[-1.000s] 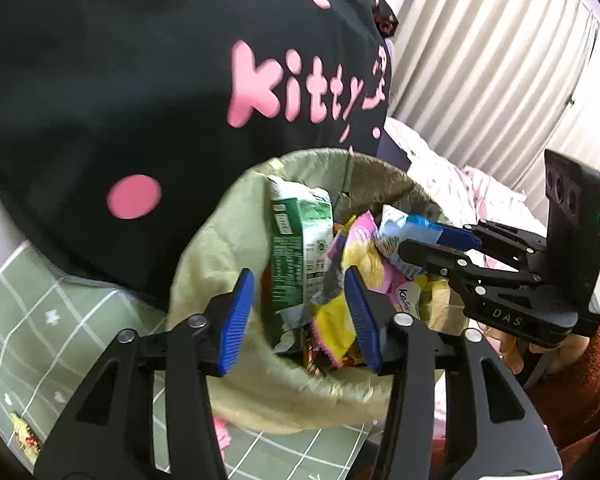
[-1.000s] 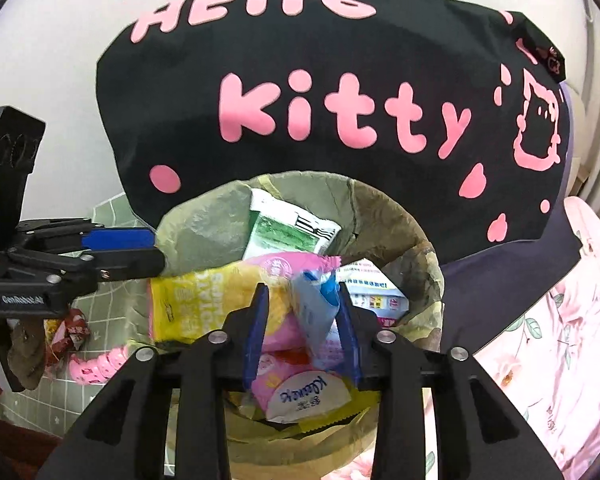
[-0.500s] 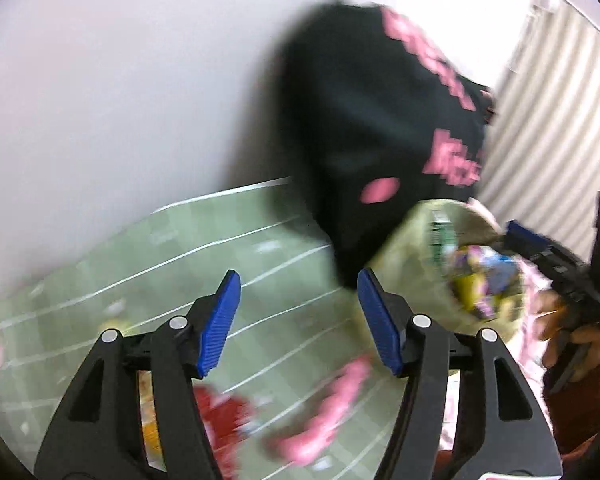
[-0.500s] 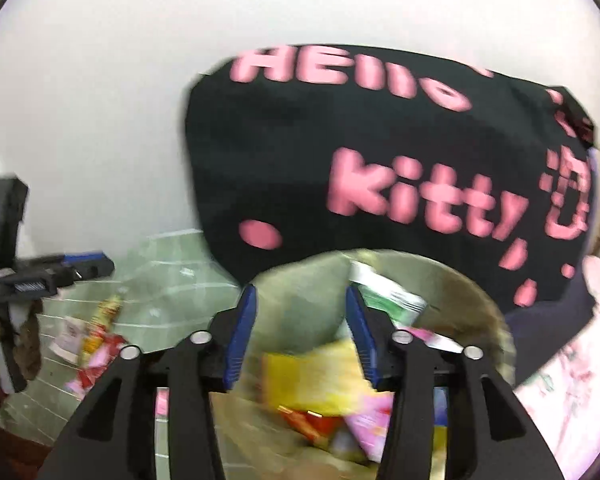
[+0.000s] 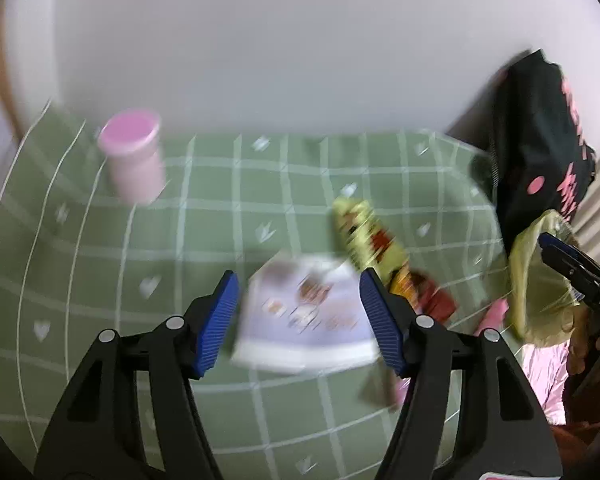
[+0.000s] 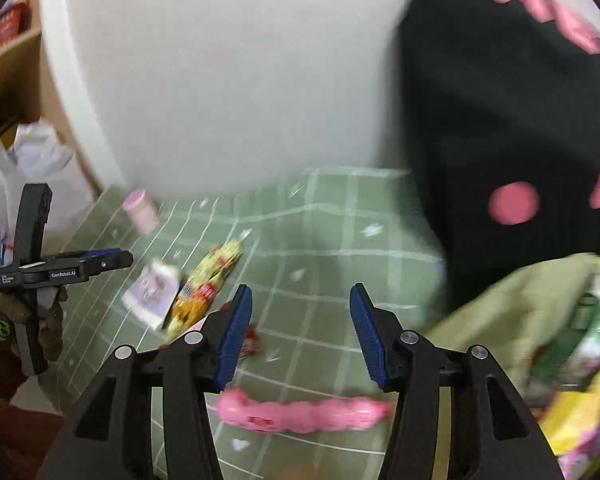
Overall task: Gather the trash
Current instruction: 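Move both tools back toward the remaining wrappers on the table, then grasp the white cup-shaped wrapper with the left tool while the right tool grasps the red wrapper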
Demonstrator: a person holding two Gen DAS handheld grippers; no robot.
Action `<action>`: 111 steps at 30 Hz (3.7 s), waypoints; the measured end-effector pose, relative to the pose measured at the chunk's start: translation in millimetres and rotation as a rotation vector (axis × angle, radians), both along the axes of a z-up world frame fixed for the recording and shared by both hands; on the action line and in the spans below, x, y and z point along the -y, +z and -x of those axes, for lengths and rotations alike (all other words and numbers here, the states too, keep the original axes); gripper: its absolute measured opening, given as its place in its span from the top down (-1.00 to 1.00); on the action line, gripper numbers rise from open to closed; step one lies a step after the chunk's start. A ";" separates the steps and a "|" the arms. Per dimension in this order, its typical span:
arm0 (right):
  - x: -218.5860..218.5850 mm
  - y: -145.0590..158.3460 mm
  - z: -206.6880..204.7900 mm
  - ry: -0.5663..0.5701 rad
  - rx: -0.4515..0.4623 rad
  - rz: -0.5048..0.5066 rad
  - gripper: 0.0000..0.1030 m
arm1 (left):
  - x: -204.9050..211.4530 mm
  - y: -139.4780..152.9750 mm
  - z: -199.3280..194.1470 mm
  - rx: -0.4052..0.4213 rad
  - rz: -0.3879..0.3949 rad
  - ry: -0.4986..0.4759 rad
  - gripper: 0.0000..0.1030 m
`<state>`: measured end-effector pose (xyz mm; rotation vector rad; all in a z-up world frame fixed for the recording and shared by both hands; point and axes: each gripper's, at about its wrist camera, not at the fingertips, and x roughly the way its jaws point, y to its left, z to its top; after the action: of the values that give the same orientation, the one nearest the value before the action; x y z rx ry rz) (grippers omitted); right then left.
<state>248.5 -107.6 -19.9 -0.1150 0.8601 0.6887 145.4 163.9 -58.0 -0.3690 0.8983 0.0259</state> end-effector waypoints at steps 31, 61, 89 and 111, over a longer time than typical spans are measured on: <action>-29.9 -63.1 -15.0 0.044 -0.180 0.051 0.24 | -3.1 -36.4 3.0 -0.093 0.023 -0.016 -0.31; -46.9 -69.5 7.3 0.122 -0.182 0.081 0.24 | 10.1 5.1 -16.6 0.039 0.166 -0.064 0.58; -48.3 -64.8 16.7 0.136 -0.172 0.090 0.24 | 4.4 -33.0 -12.9 -0.027 0.143 -0.069 -0.10; -31.5 -48.6 13.1 0.171 -0.108 0.127 0.24 | 29.4 -49.2 -14.0 -0.046 0.282 0.081 -0.11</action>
<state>235.5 -76.0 -68.5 -0.2693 1.0059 0.8056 159.4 134.5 -107.2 -0.6701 0.9345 -0.0183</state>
